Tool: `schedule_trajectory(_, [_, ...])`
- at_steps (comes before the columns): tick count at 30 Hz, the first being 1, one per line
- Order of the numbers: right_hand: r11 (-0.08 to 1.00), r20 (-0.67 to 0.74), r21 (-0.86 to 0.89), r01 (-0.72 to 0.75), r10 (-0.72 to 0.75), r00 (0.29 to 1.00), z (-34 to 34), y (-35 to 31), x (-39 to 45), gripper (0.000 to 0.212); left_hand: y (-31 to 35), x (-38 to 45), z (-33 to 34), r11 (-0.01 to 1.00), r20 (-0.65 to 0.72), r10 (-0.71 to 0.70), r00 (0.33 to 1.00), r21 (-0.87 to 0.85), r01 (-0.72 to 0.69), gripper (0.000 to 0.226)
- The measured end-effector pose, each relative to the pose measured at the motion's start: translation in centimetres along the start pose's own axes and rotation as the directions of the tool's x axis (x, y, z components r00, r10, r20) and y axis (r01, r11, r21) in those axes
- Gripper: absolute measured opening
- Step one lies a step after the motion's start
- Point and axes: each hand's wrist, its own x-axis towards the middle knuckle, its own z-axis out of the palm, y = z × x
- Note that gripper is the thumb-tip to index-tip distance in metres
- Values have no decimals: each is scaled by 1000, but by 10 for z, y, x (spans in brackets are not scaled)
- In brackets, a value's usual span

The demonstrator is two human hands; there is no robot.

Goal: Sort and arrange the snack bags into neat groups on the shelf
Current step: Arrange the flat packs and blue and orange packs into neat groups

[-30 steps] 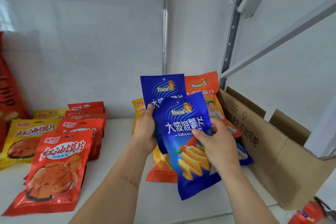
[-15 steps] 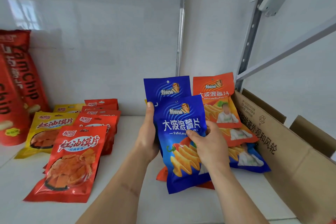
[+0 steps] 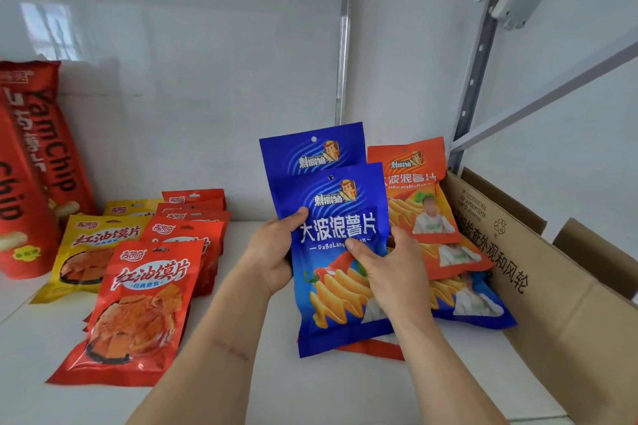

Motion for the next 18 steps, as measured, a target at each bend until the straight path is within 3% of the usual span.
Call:
schedule_trajectory(5, [997,-29,82,-11,13,1000,-14,-2,-1,68,17,4,-11,998,-73,54,996,13,-53,29])
schedule_trajectory(11, [974,-60,-200,-109,98,993,-54,33,2,37,30,9,-36,982,-194,171,966,116,-151,26])
schedule_trajectory(14, [907,-76,-388,-163,145,987,-61,54,-6,34,25,8,-42,971,-231,205,951,173,-168,20])
schedule_trajectory(18, [885,-150,-410,-221,173,973,-63,63,-19,35,10,6,-45,972,-263,193,945,183,-148,14])
